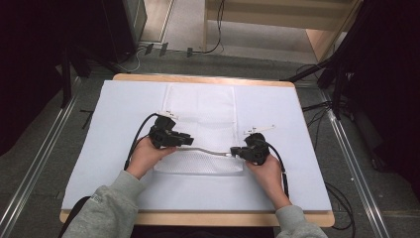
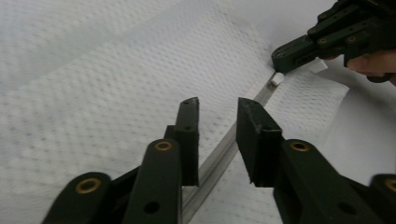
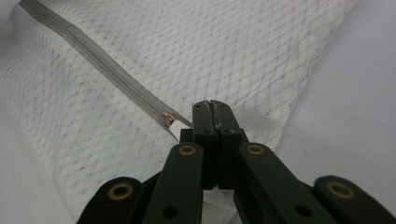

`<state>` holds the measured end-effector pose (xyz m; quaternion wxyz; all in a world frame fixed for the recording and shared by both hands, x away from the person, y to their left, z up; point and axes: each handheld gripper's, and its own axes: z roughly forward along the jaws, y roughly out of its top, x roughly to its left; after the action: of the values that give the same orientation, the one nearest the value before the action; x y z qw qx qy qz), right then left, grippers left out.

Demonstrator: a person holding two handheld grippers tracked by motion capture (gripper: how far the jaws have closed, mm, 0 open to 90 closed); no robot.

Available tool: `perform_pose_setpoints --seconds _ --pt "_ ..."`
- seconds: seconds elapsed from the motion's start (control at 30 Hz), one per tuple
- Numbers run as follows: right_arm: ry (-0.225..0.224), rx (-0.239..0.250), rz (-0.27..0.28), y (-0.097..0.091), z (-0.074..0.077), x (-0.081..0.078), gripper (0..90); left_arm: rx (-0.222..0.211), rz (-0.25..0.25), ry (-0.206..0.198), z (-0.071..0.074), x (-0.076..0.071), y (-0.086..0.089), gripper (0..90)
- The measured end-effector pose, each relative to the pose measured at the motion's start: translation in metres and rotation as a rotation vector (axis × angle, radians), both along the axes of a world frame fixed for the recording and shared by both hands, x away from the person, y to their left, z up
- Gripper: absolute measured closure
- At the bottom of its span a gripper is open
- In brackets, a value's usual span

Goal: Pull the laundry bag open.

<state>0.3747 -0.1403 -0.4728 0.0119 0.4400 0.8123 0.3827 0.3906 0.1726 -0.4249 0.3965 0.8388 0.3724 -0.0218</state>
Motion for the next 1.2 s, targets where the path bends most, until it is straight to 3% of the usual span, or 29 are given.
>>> perform_pose_setpoints --seconds 0.23,0.43,0.67,0.77,1.2 --pt "-0.005 0.001 0.003 -0.001 0.000 -0.002 90.0 -0.004 -0.042 -0.009 -0.004 -0.002 -0.018 90.0" --pt "0.001 0.005 0.005 -0.001 0.000 -0.002 90.0 0.017 -0.072 0.003 -0.013 -0.003 -0.035 90.0" --pt "0.013 -0.001 0.012 -0.001 0.001 -0.004 90.0 0.086 -0.110 0.044 -0.030 -0.005 -0.052 90.0" --pt "0.013 0.000 0.020 -0.001 0.001 -0.005 90.0 0.102 -0.119 0.054 -0.035 -0.004 -0.055 90.0" --pt "0.034 -0.001 0.040 -0.001 0.002 -0.011 90.0 0.077 -0.125 0.051 -0.038 -0.004 -0.053 89.1"
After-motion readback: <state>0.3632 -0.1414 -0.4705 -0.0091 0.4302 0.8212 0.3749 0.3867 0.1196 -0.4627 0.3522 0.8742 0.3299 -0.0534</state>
